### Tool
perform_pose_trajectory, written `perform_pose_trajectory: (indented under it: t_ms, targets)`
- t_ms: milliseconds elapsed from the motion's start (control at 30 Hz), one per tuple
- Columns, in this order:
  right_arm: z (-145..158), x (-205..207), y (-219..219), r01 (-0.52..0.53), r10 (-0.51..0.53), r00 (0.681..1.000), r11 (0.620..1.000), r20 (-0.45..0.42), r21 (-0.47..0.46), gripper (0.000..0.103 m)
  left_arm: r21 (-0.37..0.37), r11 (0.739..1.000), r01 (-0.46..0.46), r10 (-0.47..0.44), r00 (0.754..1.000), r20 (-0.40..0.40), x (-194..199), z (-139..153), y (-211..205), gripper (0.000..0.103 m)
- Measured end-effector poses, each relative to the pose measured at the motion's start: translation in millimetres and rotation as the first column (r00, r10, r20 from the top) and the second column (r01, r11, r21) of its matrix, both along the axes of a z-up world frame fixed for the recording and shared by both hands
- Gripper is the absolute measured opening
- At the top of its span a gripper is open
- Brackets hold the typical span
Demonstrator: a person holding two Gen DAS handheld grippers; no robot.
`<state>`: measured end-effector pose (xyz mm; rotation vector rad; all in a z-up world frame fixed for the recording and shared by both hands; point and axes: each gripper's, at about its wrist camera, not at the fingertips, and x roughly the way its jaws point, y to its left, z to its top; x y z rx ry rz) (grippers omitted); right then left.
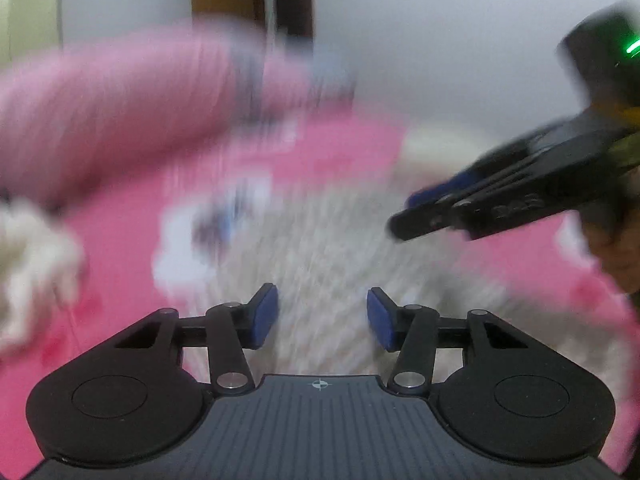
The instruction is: Fold clothes
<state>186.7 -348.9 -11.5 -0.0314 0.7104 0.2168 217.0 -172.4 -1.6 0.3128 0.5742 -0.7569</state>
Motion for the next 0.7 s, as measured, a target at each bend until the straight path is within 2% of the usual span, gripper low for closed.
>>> perform_pose_trajectory:
  t_ms: [67,167,267,333,400,433,500,533,600,700]
  targets:
    - [-46,14,6,-0.012,0.009,0.999,0.998,-0.054,-0.057,0.033,0.034,0.999,0.030,-0.032,0.996,0.085,-12,-19,-4,0.055]
    - [-33,15,-4,0.020,-0.019,0.995,1.000,-0.101,0.012,0.033,0.028,0.999,0.017,-0.019,0.997,0.080,-14,-18,-4,0.056]
    - [-17,19,-1,0.007,-0.008,0.993,1.000,-0.114,-0.015,0.033,0.014,0.999,0.048,-0.049,0.995,0.082,-11,-2,3,0.056]
    - [9,17,-2,0.007,-0.007,0.998,1.000,-0.056,0.014,0.033,-0.003,0.997,0.071,-0.070,0.990,0.121,-2,11,2,0.056]
    - [26,19,-1,0.010,-0.010,1.000,1.000,0.021,-0.011,0.033,-0.010,0.997,0.078,-0.076,0.986,0.147,10,20,-5,0.056]
    - [21,27,-1,0.017,-0.017,1.000,1.000,0.016,-0.024,0.033,-0.004,0.998,0.066,-0.064,0.989,0.132,20,19,-12,0.056]
    - [10,44,-1,0.031,-0.031,1.000,0.998,0.005,-0.052,0.033,0.030,0.999,0.028,-0.029,0.999,0.023,46,1,-28,0.055]
    - [-13,50,-3,0.033,-0.034,0.999,0.998,-0.023,-0.059,0.033,0.056,0.998,0.025,-0.024,1.000,-0.015,54,-10,-34,0.055]
    - [-56,62,-7,0.036,-0.041,0.996,0.997,-0.074,-0.072,0.034,0.124,0.992,0.037,-0.041,0.999,0.026,49,-25,-46,0.055]
    - [-40,52,-32,0.088,-0.085,0.995,0.995,-0.060,0.044,0.034,0.160,0.986,0.039,-0.051,0.996,0.077,38,-22,-49,0.055]
